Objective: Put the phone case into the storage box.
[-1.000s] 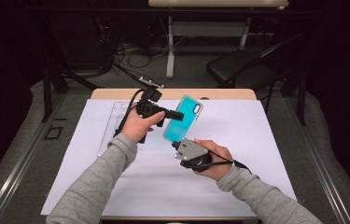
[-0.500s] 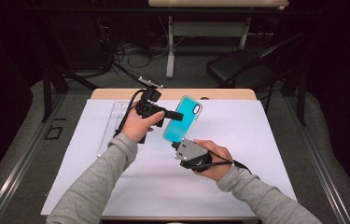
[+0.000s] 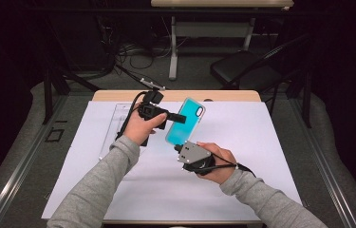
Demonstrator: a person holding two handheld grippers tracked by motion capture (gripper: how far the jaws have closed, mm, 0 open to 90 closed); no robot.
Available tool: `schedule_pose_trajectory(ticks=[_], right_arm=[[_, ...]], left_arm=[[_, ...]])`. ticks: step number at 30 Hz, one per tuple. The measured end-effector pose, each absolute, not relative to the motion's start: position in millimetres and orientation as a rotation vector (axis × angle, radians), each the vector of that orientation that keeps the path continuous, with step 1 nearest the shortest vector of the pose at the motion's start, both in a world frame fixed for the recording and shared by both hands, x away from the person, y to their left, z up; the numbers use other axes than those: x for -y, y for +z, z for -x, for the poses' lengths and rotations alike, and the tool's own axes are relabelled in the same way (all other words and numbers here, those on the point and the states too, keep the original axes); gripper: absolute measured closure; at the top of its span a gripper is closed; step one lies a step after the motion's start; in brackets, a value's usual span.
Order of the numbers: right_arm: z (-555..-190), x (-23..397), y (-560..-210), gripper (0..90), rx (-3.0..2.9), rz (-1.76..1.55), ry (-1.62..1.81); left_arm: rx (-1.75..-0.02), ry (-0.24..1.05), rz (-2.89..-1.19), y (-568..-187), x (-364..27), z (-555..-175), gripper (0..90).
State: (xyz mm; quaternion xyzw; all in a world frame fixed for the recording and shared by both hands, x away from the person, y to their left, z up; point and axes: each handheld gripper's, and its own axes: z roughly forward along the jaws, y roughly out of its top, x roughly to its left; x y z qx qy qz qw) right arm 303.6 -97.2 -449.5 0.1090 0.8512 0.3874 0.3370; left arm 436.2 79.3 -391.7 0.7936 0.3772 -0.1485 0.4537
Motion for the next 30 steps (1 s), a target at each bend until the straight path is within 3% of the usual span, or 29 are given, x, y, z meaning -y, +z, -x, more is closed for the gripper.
schedule_pose_trajectory(ticks=[30], right_arm=[[-303.8,97.6,-449.6,88.8,-2.221,-0.291,1.014]], left_arm=[[-0.934,-0.374,-1.952,-392.2,-79.7,-436.8,81.1]])
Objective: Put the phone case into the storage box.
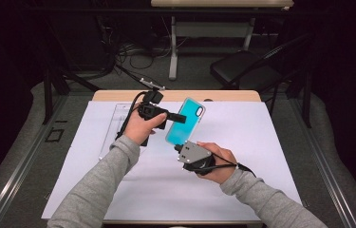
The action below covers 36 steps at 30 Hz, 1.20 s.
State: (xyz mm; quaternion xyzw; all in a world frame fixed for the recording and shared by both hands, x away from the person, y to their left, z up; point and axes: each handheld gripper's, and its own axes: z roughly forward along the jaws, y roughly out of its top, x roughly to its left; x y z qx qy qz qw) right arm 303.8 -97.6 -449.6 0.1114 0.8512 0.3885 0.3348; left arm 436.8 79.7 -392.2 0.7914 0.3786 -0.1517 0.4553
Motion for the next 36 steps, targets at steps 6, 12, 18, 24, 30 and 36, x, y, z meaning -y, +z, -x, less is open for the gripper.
schedule_pose_trajectory(ticks=[6,12,18,24,30,36], right_arm=[[-304.8,97.6,-449.5,88.6,-2.223,-0.288,1.015],[-304.8,97.9,-449.0,88.5,-2.224,-0.288,1.015],[-304.7,97.5,-449.3,87.6,-2.222,-0.283,1.016],[-305.1,96.9,-449.9,84.7,-2.221,-0.272,1.019],[-305.2,96.7,-449.8,81.0,-2.220,-0.265,1.023],[-304.3,97.1,-448.1,76.0,-2.209,-0.260,1.037]], left_arm=[[-0.934,-0.372,-1.952,-392.0,-79.7,-436.6,81.2],[-0.935,-0.376,-1.948,-391.9,-79.9,-436.7,81.1],[-0.938,-0.380,-1.947,-392.1,-79.3,-436.6,81.2],[-0.942,-0.377,-1.945,-392.4,-79.3,-436.8,81.2],[-0.936,-0.375,-1.939,-393.4,-80.5,-437.6,81.3],[-0.938,-0.367,-1.934,-393.2,-81.1,-437.4,81.3]])
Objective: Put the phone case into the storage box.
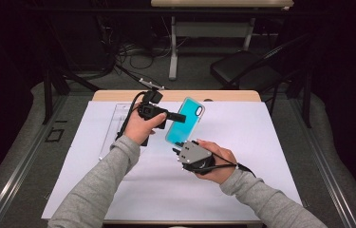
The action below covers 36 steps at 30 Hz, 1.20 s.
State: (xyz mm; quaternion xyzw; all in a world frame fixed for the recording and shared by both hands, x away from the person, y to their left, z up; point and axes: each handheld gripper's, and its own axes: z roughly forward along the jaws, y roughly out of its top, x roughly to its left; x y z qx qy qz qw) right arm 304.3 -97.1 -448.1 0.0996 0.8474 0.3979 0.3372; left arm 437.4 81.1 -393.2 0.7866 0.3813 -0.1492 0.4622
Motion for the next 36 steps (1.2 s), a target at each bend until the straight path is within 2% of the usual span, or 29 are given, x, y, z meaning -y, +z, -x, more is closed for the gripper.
schedule_pose_trajectory(ticks=[14,31,36], right_arm=[[-303.9,102.1,-439.7,59.5,-2.162,-0.286,1.097],[-311.5,117.4,-431.0,59.7,-2.153,-0.400,1.157],[-314.2,122.8,-426.5,54.7,-2.116,-0.413,1.170]], left_arm=[[-0.927,-0.324,-1.885,-394.6,-91.1,-436.9,81.2],[-0.923,-0.248,-1.820,-397.1,-108.5,-432.8,81.2],[-0.921,-0.247,-1.781,-398.4,-115.4,-429.6,81.2]])
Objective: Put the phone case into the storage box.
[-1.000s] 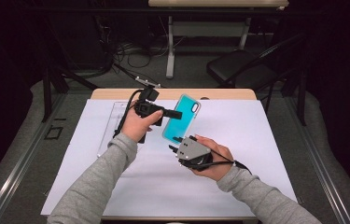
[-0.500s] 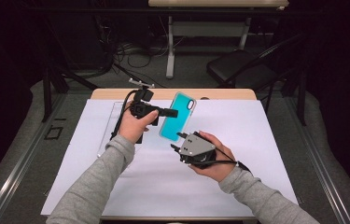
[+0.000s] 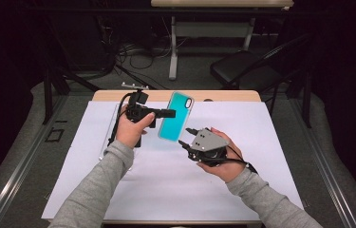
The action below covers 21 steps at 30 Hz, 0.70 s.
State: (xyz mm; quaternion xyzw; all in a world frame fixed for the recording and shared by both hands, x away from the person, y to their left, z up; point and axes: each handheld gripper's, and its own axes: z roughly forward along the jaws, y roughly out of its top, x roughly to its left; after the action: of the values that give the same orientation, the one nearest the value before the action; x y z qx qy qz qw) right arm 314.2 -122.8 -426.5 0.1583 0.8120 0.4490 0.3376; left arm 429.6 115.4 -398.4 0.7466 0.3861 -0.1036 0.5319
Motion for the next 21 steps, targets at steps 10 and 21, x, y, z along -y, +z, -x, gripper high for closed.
schedule_pose_trajectory(ticks=[10,21], right_arm=[[-322.8,129.2,-425.1,47.5,-2.120,-0.502,1.231],[-334.6,136.5,-422.4,39.3,-2.134,-0.648,1.335]], left_arm=[[-0.897,-0.227,-1.752,-398.3,-122.1,-423.1,81.3],[-0.873,-0.187,-1.731,-394.5,-127.5,-417.7,81.2]])
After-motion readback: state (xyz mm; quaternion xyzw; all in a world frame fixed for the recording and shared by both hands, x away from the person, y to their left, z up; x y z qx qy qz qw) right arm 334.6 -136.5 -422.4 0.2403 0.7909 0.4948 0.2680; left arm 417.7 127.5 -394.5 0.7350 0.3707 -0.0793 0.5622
